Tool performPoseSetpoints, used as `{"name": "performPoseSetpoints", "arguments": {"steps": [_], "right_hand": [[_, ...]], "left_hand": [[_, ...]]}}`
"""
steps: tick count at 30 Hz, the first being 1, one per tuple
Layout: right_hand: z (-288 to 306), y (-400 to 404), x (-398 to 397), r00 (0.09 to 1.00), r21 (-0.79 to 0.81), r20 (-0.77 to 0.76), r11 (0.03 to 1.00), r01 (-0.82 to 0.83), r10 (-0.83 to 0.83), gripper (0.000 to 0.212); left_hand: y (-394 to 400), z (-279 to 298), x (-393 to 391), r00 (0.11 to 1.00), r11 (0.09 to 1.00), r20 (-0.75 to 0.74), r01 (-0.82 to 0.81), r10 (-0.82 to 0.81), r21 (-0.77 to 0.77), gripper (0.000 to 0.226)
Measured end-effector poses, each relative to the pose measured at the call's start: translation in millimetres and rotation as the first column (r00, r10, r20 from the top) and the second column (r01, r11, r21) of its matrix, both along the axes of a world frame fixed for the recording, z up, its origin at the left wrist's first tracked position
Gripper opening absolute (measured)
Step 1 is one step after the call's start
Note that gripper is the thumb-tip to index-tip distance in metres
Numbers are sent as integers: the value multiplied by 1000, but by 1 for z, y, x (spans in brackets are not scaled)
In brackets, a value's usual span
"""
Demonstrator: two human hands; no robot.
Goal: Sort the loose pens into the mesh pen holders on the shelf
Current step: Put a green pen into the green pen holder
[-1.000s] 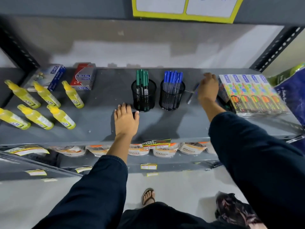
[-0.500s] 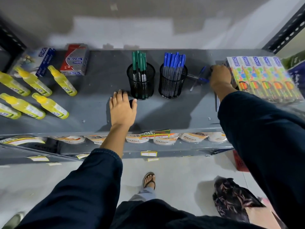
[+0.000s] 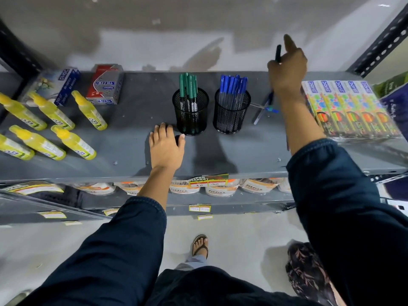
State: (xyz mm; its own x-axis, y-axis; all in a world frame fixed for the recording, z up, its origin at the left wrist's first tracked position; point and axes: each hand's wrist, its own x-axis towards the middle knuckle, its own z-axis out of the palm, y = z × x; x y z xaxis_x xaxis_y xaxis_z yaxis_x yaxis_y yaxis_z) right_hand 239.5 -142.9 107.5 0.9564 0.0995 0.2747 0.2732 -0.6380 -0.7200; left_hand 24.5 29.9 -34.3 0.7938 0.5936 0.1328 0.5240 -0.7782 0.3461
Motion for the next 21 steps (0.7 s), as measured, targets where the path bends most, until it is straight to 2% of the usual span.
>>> {"name": "performPoseSetpoints", "arguments": {"steps": [4, 8, 11, 14, 21], "right_hand": [[21, 31, -48, 972, 207, 104, 951, -228, 210, 53], [23, 63, -84, 929, 355, 185, 860, -366, 320, 52], [13, 82, -97, 913, 340, 216, 850, -402, 345, 53], [-2, 93, -105, 908, 289, 167, 861, -418, 385, 53], [-30, 102, -110, 877, 14, 44, 877, -480, 479, 52]], "left_hand": [[1, 0, 0, 1000, 1000, 0, 4, -4, -1, 47], [2, 1, -1, 1000, 999, 31, -2, 3, -40, 48], [1, 0, -1, 998, 998, 55, -4, 7, -60, 48], [1, -1, -1, 998, 998, 62, -3, 7, -68, 48], [3, 0, -2, 998, 997, 69, 3, 2, -78, 48]]}}
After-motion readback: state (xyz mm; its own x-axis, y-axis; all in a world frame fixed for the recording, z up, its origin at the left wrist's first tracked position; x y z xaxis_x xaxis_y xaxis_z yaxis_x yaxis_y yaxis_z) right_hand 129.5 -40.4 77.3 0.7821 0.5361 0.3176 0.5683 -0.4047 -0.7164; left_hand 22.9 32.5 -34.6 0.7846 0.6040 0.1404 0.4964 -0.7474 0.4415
